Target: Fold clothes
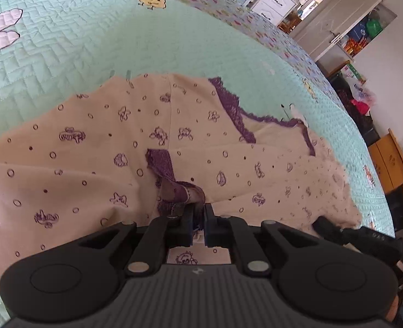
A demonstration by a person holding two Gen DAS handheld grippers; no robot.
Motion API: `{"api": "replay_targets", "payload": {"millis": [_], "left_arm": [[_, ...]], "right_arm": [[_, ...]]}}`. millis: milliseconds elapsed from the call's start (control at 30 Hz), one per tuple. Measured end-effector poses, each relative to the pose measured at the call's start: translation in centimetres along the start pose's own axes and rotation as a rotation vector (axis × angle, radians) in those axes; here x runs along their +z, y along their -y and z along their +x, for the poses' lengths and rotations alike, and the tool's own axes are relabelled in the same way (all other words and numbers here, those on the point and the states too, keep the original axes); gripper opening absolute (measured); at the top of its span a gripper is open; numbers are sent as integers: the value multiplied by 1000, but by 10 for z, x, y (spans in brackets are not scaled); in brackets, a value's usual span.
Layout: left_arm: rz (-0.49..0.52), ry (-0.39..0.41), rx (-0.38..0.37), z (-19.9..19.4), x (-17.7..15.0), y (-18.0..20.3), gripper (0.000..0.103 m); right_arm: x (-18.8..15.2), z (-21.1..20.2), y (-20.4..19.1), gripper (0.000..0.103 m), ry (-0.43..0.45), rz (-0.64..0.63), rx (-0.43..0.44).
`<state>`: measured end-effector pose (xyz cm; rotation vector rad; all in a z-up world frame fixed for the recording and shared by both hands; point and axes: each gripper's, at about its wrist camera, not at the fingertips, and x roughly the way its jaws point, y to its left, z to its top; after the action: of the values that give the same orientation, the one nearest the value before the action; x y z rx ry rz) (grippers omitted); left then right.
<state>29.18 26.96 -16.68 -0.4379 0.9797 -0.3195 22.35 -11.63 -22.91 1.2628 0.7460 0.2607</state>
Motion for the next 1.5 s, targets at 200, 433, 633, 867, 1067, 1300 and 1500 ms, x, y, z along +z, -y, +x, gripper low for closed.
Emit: {"api": "replay_targets", "payload": {"millis": [200, 433, 633, 867, 1067, 1300, 1500], "left_arm": [[-31, 11, -13, -2, -4, -7, 9], [-34, 15, -1, -3, -3, -5, 9], [-43, 18, -4, -2, -5, -7, 9], [-38, 16, -4, -4, -5, -8, 10], [13, 17, 51, -22, -7, 1, 26], [29, 165, 14, -71, -21, 15, 40], [118, 133, 17, -23, -18, 52, 41]], "right_arm": [[1, -6, -3, 36, 21, 33, 28], [-1, -16, -12, 49, 57, 37, -4], [1, -8, -8, 6, 58, 19, -96], [-13, -26, -13, 5, 76, -62, -149], [-4, -32, -7, 17, 38, -18, -118], [11, -95, -31, 23, 153, -268, -99], [74, -74, -5, 36, 185, -284, -183]]}}
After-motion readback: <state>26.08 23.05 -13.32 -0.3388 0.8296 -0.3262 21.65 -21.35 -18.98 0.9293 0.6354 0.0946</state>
